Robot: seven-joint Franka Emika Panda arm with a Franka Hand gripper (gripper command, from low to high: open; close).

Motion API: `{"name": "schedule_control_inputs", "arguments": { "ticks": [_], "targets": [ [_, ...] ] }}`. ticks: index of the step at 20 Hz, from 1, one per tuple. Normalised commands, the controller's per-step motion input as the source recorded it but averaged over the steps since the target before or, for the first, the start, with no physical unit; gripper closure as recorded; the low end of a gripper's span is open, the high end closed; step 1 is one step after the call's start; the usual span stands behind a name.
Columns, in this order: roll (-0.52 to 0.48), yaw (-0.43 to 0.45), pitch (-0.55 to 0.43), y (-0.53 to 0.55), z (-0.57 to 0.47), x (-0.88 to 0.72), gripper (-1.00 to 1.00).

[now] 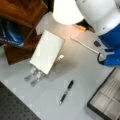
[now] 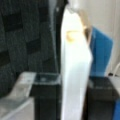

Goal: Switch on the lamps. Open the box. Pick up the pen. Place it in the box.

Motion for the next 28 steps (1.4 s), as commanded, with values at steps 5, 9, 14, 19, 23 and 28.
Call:
{"name": "schedule_control_inputs", "arguments": {
  "ticks": [5,9,14,19,23,28],
  "targets": [
    [-0.19,0.028,-0.032,0.19,0.13,0.06,1.0],
    [-0.176,0.022,-0.028,0.19,0.09,0.08,1.0],
    [-0.216,0.022,-0.016,0.24,0.03,0.11,1.0],
    [-0.228,0.05,-0.008,0.23,-0.03,0.12,1.0],
    [-0.214,0.076,0.026,0.16,-0.04,0.09,1.0],
    [-0.2,0.101,0.049,0.07,-0.05,0.04,1.0]
  ]
}}
